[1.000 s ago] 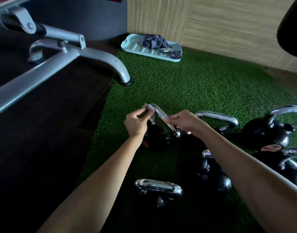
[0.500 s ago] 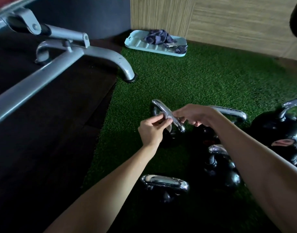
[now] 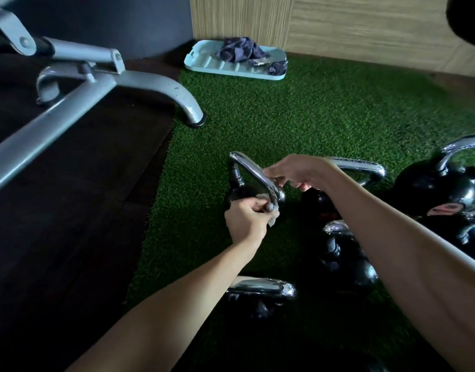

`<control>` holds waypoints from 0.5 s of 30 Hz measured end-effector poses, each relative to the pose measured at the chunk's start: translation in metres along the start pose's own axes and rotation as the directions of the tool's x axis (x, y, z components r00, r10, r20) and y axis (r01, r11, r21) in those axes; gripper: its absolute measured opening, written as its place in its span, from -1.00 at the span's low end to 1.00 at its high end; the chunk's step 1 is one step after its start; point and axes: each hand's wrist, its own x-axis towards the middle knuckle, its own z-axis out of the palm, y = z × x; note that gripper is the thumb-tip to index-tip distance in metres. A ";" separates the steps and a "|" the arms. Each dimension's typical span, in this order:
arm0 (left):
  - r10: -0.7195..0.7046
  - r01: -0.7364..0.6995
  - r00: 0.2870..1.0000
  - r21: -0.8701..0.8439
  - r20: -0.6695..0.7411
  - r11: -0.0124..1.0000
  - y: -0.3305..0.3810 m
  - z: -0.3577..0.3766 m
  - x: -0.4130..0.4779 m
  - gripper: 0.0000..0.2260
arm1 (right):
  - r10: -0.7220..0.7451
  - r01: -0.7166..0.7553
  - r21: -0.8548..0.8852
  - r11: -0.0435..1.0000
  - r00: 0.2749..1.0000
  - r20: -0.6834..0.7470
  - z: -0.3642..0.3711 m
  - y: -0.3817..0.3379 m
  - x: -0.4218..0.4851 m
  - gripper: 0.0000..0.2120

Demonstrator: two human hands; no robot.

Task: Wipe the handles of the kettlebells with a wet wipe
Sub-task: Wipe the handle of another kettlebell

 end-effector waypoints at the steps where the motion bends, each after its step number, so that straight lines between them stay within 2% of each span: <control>1: -0.021 0.021 1.000 0.018 0.006 1.000 -0.002 0.001 0.001 -0.71 | 0.004 -0.004 0.002 1.000 1.000 -0.002 0.000 0.000 0.000 -0.57; 7: 0.016 -0.019 0.999 0.102 0.031 0.995 -0.003 0.000 0.011 -0.71 | -0.012 0.012 -0.015 1.000 1.000 0.015 0.001 0.000 0.001 -0.56; 12: -0.011 0.008 1.000 0.117 0.021 0.993 -0.010 -0.004 0.016 -0.71 | -0.009 0.010 -0.042 0.999 1.000 0.012 0.001 -0.001 0.004 -0.54; 15: 0.053 -0.052 0.998 0.052 -0.021 0.997 -0.008 -0.026 0.013 -0.71 | -0.047 0.041 -0.083 0.996 0.996 -0.073 0.002 0.001 0.000 -0.53</control>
